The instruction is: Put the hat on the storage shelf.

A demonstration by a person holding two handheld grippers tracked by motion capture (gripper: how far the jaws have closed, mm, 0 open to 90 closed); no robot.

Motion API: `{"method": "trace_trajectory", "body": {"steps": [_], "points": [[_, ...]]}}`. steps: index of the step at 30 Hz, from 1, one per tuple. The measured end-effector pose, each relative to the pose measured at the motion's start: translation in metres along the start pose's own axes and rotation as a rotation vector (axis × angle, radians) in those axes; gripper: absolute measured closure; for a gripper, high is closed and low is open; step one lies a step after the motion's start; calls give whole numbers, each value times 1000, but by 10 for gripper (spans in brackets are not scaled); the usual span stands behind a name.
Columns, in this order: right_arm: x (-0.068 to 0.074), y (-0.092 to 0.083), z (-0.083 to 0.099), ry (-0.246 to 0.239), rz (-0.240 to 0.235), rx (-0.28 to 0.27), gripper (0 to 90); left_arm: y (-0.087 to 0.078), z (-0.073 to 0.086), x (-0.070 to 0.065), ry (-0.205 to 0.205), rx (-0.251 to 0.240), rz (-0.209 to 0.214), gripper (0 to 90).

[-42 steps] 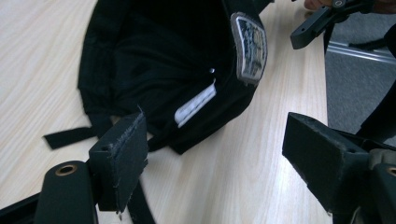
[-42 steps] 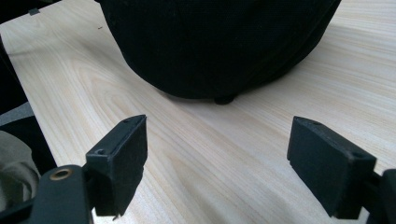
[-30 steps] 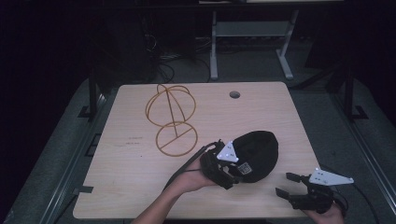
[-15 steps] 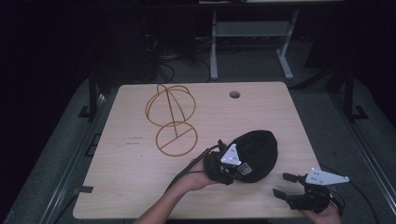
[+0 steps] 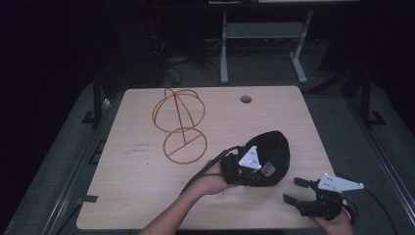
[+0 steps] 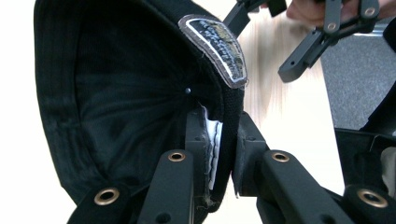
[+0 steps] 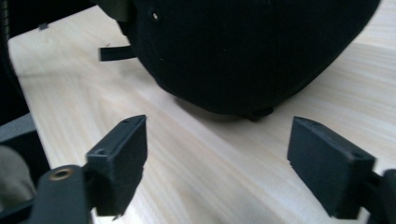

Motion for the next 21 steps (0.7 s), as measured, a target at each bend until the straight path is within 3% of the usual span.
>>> {"method": "trace_trajectory", "body": {"steps": [4, 9, 13, 21], "points": [[2, -2, -5, 30, -24, -53, 179, -12, -7, 4, 6, -25, -6, 797], [7, -5, -12, 40, -36, -131, 174, -30, -18, 4, 52, -46, -27, 800], [12, -6, -18, 22, -58, -152, 164, -43, -24, 1, 51, -96, 1, 801], [20, -17, -32, -33, -35, -221, 165, -63, -27, 6, 17, -170, 79, 801]]}}
Point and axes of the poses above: each handheld gripper's, and its own axes: y roughly forward along the jaws, z roughly out of its underside, x roughly to its left, the point moved 1 cm from there along y, roughly forward along the jaws, and after that the axes turned 15 degrees about x, right-handed, at the moved point
